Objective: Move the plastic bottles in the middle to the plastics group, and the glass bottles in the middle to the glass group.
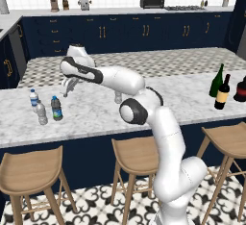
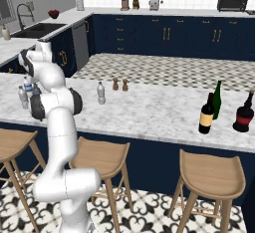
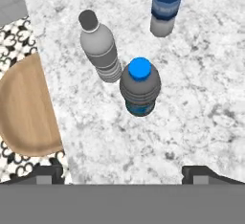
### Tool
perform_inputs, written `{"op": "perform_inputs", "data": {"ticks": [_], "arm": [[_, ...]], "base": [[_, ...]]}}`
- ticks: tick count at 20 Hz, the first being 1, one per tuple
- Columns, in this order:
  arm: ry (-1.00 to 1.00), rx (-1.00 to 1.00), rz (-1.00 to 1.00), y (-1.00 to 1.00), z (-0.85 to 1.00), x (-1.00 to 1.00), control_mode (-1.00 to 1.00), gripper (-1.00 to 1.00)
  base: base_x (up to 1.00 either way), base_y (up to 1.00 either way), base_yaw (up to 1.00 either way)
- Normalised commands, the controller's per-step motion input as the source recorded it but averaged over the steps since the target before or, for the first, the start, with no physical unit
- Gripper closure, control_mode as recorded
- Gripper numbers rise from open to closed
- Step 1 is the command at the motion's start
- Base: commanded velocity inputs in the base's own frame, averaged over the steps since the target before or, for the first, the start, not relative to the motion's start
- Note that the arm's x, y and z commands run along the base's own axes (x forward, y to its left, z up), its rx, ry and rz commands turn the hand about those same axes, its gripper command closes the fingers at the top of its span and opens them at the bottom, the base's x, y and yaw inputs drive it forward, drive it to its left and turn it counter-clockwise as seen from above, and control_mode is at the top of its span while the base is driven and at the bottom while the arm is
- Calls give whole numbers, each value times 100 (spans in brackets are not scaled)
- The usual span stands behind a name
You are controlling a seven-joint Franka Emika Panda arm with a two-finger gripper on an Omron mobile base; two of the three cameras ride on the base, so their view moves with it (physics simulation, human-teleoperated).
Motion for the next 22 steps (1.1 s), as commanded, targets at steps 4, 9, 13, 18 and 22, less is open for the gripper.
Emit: {"op": "perform_inputs", "data": {"ticks": [4,9,13,18,22], "arm": [[-1,8,-12,-100,-4,-48,-100,-100],[-1,6,-12,-99,0,-31,-100,-100],[0,1,-21,-71,0,-6,-100,-100],[3,-2,-35,-71,0,0,-100,-100],[3,-12,-44,-67,1,12,-100,-100]], "base": [[0,0,0],[0,0,0],[0,0,0],[0,0,0],[0,0,0]]}}
